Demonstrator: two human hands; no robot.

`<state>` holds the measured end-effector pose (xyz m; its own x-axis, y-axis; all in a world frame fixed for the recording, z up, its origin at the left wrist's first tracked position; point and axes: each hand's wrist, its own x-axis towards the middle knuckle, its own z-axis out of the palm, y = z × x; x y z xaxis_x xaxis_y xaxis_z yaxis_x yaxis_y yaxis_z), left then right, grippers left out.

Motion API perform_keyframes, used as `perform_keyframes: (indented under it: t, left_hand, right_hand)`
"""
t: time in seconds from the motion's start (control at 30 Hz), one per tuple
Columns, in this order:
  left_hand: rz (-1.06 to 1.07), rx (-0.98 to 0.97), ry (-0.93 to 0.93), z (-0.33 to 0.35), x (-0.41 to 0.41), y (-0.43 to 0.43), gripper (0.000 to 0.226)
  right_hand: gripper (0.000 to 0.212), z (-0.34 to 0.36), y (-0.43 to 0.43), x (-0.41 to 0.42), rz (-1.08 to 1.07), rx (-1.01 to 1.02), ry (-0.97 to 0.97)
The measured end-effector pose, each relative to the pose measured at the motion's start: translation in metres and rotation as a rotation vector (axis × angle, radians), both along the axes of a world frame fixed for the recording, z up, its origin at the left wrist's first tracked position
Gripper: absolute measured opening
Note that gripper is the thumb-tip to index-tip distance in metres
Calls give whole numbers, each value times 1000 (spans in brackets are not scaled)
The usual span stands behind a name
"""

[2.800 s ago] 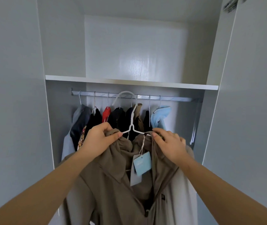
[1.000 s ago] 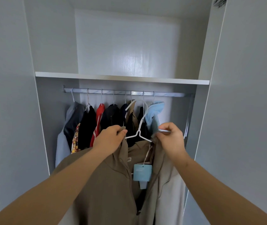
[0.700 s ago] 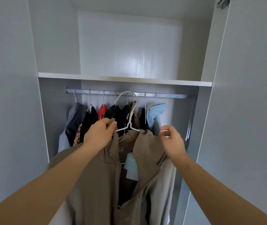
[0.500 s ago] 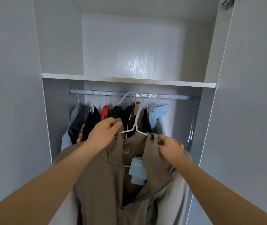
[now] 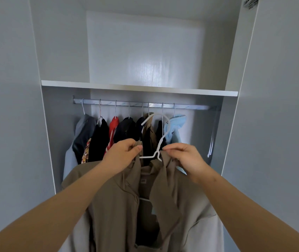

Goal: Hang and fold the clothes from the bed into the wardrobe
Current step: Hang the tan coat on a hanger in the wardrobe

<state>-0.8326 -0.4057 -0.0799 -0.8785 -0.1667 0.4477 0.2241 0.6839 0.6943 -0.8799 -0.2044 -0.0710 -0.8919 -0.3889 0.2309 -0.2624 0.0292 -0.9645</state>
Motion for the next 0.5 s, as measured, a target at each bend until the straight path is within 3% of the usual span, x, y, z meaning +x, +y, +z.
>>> perform_keyframes:
  t: [0.1,0.17,0.33,0.4,0.5]
  left_hand:
    - [-112,-28,-55,-3,5,2,25]
    - [-166,-18,-84,-3,7,5,24]
    - [-89,103,-23,0,3,6,24]
    - [-36,126,-11,0,0,5,23]
    - [69,107,-25,-2,-5,5,26]
  right_hand:
    - [19,6,3,-9,-180,-262,-31]
    - [21,11,2,-15,-199,-272,-34]
    - [29,-2,4,-7,-116,452,-104]
    - [45,-6,8,-6,-107,491,-151]
    - [53,-5,9,-5,-116,494,-177]
